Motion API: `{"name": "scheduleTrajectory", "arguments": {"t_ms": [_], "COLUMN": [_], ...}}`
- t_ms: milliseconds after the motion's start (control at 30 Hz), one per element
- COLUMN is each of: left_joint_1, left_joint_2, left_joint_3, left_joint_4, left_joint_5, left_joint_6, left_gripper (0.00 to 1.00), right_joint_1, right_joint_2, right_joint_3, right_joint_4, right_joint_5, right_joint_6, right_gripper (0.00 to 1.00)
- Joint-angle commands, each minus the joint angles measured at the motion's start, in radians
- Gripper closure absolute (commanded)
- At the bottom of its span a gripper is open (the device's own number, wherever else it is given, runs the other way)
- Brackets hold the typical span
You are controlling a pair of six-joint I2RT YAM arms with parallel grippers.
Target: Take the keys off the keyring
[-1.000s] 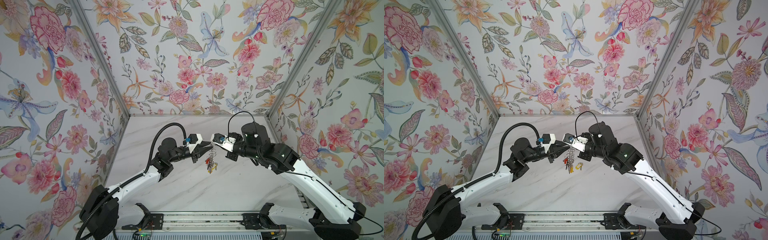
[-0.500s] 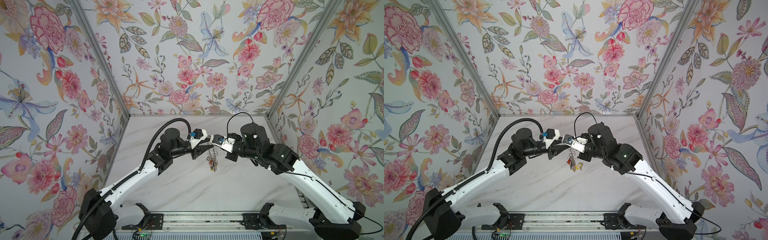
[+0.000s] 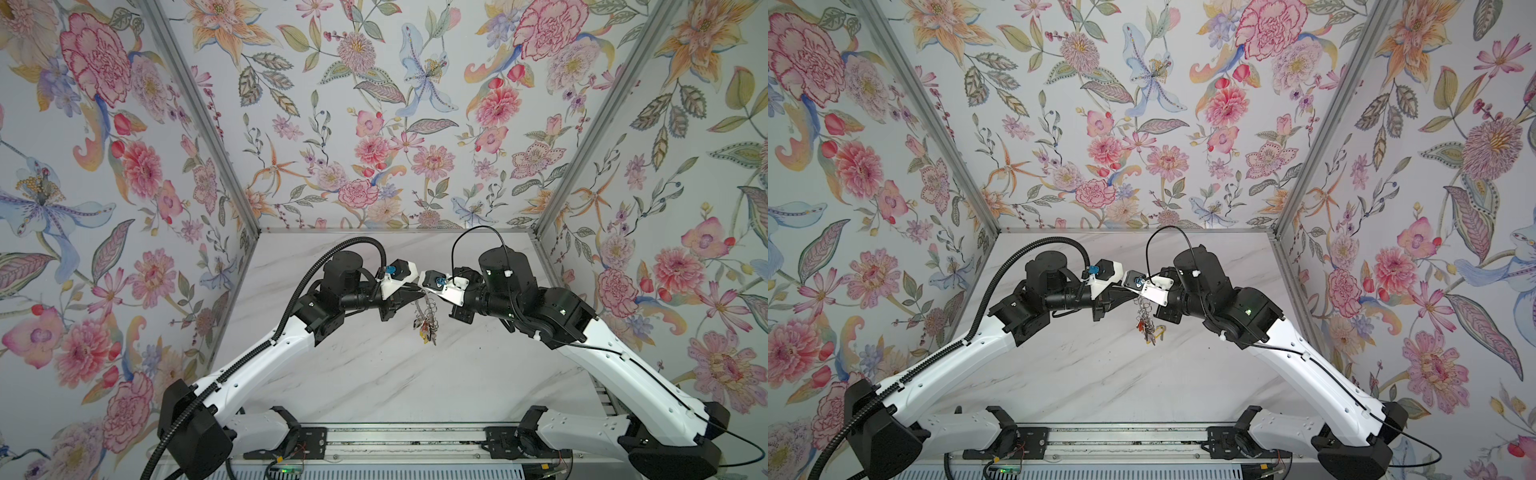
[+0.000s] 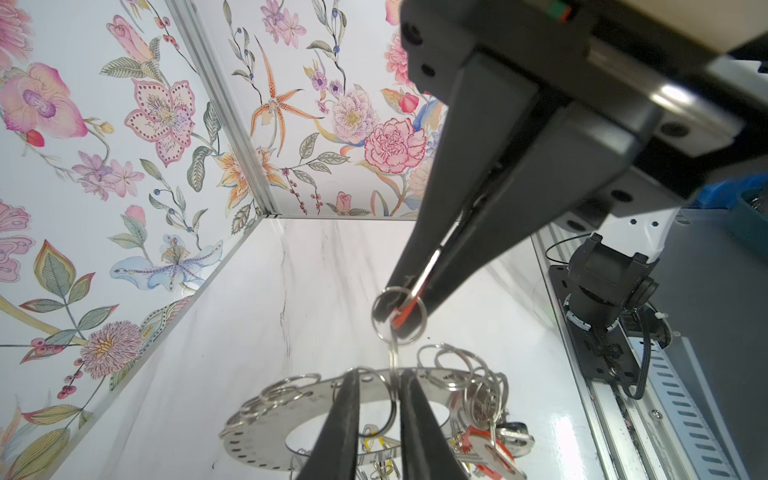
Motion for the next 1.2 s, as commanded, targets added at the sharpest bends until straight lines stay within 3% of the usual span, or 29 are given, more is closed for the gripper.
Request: {"name": "scheduleTrajectory", "arguments": {"t_ms": [0, 200, 467, 900, 1167], "left_joint_1": [-0.003, -0.005, -0.005, -0.005, -0.015], "left_joint_2": [-0.001, 0.0, -0.025, -0.145, -0.11], "left_joint_3": [0.046, 0.042, 0.024, -0.102, -0.07], "left_joint_4": [-0.008, -0.023, -0.019, 0.23, 0.157], "left_joint_5": [0.036, 0.025, -0.033, -0.079, -0.065], "left_joint_6": [0.012, 0.039, 0.064, 0.098, 0.142], "left_gripper": [0.8, 1.0, 1.0, 1.0, 1.0], "right_joint_1": [0.013, 0.013, 0.01, -0.056, -0.056], "right_joint_2": [0.005, 0.001, -0.02, -0.056, -0.079], "right_joint_3": [0.014, 0.009, -0.005, -0.122, -0.093], "right_joint_4": [0.037, 0.035, 0.037, 0.087, 0.096], "right_joint_5": [-0.011, 0.007, 0.036, -0.02, -0.091], "right_joint_6": [-0.006, -0.006, -0.006, 0.04, 0.041], "right_gripper": [1.0, 1.0, 1.0, 1.0, 1.0]}}
